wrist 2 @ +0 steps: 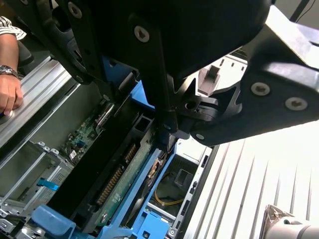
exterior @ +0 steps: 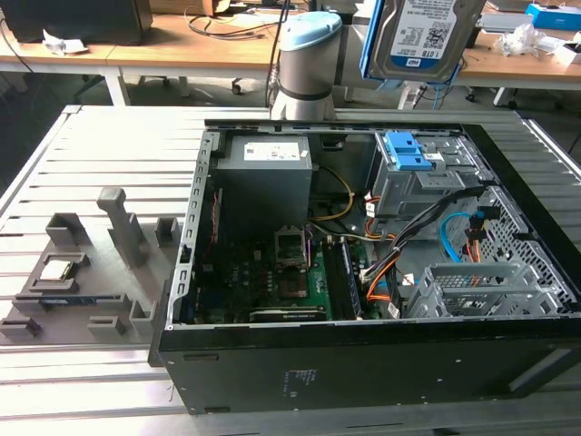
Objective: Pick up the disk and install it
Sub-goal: 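Pick up the disk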
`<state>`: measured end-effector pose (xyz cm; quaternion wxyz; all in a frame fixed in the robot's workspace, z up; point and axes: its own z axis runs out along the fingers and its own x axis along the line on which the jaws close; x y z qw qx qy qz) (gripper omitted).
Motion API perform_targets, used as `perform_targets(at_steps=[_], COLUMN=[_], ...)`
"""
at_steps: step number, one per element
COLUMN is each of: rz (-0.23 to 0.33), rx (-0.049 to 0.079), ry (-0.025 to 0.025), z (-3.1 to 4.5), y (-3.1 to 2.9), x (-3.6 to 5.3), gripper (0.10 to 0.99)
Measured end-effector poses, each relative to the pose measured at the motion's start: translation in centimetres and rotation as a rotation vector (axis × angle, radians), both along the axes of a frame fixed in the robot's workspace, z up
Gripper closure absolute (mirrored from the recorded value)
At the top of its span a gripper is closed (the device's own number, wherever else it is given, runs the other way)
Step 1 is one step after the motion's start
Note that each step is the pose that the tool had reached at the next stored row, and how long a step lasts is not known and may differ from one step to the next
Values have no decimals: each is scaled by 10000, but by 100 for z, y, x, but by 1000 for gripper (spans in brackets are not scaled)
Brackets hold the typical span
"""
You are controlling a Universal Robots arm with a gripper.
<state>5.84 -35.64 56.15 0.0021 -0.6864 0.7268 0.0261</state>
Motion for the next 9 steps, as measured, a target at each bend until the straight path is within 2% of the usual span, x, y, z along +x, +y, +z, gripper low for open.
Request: perform_targets(at_steps=[9], rz=[0], rx=[0], ry=[0], z=[-31], y=[0], x=[0], gripper=[718])
